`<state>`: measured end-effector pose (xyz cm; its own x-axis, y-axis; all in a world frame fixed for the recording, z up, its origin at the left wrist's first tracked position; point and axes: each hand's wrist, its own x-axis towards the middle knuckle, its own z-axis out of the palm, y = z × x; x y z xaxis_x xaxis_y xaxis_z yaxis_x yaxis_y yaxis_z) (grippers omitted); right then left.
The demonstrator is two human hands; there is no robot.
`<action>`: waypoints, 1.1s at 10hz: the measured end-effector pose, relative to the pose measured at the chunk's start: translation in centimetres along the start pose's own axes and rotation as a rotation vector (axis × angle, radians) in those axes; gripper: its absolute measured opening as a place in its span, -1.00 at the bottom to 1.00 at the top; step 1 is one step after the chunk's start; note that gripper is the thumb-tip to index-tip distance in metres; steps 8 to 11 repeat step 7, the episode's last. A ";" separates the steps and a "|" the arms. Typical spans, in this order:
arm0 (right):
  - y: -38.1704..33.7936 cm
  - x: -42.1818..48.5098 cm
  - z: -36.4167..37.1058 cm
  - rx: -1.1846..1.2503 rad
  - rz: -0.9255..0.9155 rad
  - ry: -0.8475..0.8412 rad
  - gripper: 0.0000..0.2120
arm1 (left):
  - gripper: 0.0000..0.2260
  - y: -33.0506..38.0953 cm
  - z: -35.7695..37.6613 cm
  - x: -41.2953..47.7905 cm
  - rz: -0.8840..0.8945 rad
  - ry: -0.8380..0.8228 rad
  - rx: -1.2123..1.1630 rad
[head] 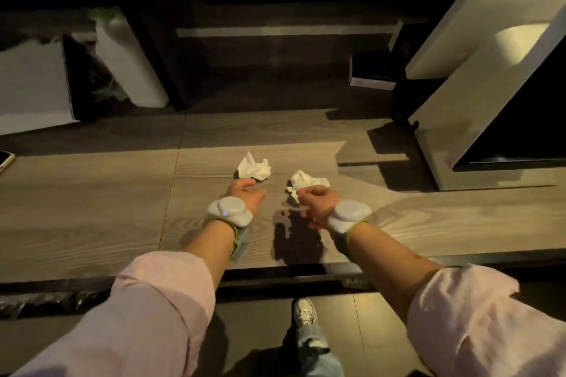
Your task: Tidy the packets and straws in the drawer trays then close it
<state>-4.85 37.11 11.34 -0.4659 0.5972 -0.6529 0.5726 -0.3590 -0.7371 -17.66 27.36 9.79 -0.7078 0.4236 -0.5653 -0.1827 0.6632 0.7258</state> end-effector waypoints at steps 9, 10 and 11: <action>-8.2 10.2 -3.4 -0.114 -0.210 -0.197 -0.91 | -0.73 8.7 2.6 5.5 -0.017 -0.029 -0.069; -8.2 10.2 -3.4 -0.114 -0.210 -0.197 -0.91 | -0.73 8.7 2.6 5.5 -0.017 -0.029 -0.069; -8.2 10.2 -3.4 -0.114 -0.210 -0.197 -0.91 | -0.73 8.7 2.6 5.5 -0.017 -0.029 -0.069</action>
